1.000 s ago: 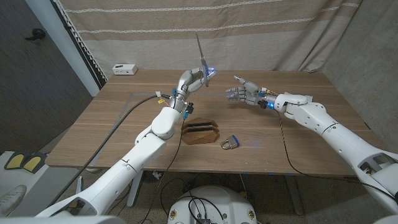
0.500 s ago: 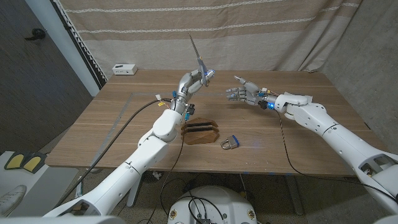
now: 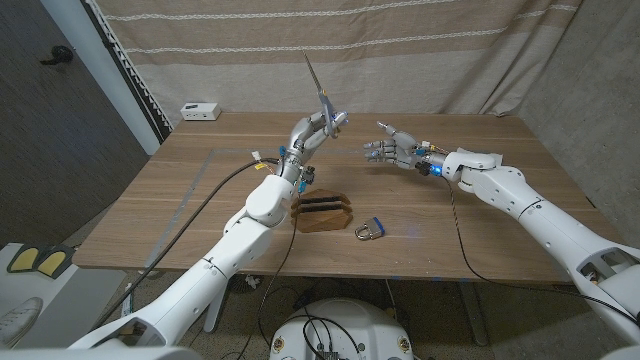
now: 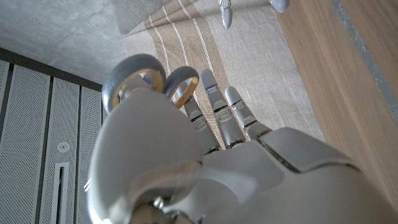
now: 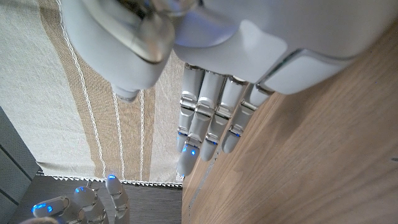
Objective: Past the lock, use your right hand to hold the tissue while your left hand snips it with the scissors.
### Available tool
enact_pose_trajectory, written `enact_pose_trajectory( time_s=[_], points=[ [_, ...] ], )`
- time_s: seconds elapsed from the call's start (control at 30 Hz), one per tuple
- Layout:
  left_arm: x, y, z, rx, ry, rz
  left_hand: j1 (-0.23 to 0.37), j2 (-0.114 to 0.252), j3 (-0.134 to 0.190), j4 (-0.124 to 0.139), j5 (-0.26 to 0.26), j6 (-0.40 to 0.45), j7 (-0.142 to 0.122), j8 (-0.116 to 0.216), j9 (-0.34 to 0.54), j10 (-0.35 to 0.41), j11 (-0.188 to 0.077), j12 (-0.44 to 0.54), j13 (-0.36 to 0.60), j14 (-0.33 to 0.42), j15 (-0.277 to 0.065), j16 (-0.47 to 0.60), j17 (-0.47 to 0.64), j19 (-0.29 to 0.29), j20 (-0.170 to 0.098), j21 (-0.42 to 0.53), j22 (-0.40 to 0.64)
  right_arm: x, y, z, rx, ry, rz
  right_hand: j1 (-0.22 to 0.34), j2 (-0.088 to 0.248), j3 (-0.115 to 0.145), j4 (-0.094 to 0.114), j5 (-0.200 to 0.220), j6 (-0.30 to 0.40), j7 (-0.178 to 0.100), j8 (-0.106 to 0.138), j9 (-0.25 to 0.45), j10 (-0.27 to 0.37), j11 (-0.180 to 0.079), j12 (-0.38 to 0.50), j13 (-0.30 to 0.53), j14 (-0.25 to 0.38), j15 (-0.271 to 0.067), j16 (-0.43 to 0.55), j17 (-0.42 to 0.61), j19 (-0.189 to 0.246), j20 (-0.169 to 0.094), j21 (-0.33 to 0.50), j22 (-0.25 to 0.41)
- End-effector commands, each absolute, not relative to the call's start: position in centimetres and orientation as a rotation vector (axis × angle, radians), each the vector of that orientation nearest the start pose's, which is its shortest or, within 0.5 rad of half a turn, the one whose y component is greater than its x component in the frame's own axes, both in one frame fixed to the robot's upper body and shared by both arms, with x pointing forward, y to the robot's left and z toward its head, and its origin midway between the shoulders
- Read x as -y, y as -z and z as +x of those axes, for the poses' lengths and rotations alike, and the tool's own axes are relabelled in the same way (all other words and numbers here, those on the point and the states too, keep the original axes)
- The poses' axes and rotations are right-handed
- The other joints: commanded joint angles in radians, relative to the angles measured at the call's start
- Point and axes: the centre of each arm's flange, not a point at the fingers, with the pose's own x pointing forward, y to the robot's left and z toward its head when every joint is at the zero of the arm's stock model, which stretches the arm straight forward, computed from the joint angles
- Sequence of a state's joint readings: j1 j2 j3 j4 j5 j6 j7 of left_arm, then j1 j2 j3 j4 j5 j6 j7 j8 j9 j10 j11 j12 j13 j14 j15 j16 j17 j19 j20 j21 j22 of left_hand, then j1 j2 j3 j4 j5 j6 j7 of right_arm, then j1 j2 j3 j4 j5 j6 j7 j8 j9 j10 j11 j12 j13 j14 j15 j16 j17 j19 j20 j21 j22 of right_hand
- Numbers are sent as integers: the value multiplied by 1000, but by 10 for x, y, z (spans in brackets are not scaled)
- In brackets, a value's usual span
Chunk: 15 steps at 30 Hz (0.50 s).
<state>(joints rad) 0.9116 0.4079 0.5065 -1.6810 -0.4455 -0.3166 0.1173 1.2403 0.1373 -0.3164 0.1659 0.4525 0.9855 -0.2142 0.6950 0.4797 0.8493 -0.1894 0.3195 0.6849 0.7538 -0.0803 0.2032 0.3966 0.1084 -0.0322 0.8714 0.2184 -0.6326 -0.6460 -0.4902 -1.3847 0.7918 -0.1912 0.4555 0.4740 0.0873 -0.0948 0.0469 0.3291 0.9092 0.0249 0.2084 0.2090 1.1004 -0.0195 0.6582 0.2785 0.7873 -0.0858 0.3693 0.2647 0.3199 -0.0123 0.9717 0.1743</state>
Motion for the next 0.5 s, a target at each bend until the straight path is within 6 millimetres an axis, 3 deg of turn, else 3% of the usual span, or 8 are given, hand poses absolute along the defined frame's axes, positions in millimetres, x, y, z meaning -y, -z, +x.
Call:
enact_pose_trajectory(
  time_s=[0.03,0.43,0.47,0.5],
  points=[
    [-122,-17,566,827,498,-139,35,28,-10,0,7,12,-1,-9,-7,25,-25,109,17,3,-152,3,5,-3,-115,-4,0,238,-22,651,275,-712,-122,2,11,-2,-8,7,6,-2,4,2,1,6,4,2,-1,-58,-5,0,4,3,-7,6],
    [-123,-15,567,831,521,-157,35,26,-15,0,11,27,0,-12,0,52,-24,165,72,36,-153,19,30,2,-105,-13,-5,236,-22,652,266,-715,-117,0,13,-4,-10,6,6,-2,3,1,-1,4,3,1,0,-57,-5,-2,6,3,-12,6],
    [-124,-15,567,828,516,-161,36,6,-25,-4,14,18,0,-25,11,33,-23,229,167,72,-153,42,78,11,-104,-17,-4,236,-21,652,267,-716,-119,0,13,-4,-10,6,6,-1,4,1,-1,5,3,2,-1,-57,-5,-2,6,3,-12,6],
    [-124,-15,568,828,522,-165,35,25,-18,2,18,34,0,-28,17,11,-23,264,226,46,-152,26,100,6,-104,-21,0,235,-21,652,265,-715,-116,0,14,-4,-10,6,6,-2,4,1,-1,5,3,2,-1,-57,-5,-2,6,3,-12,6]
  ],
)
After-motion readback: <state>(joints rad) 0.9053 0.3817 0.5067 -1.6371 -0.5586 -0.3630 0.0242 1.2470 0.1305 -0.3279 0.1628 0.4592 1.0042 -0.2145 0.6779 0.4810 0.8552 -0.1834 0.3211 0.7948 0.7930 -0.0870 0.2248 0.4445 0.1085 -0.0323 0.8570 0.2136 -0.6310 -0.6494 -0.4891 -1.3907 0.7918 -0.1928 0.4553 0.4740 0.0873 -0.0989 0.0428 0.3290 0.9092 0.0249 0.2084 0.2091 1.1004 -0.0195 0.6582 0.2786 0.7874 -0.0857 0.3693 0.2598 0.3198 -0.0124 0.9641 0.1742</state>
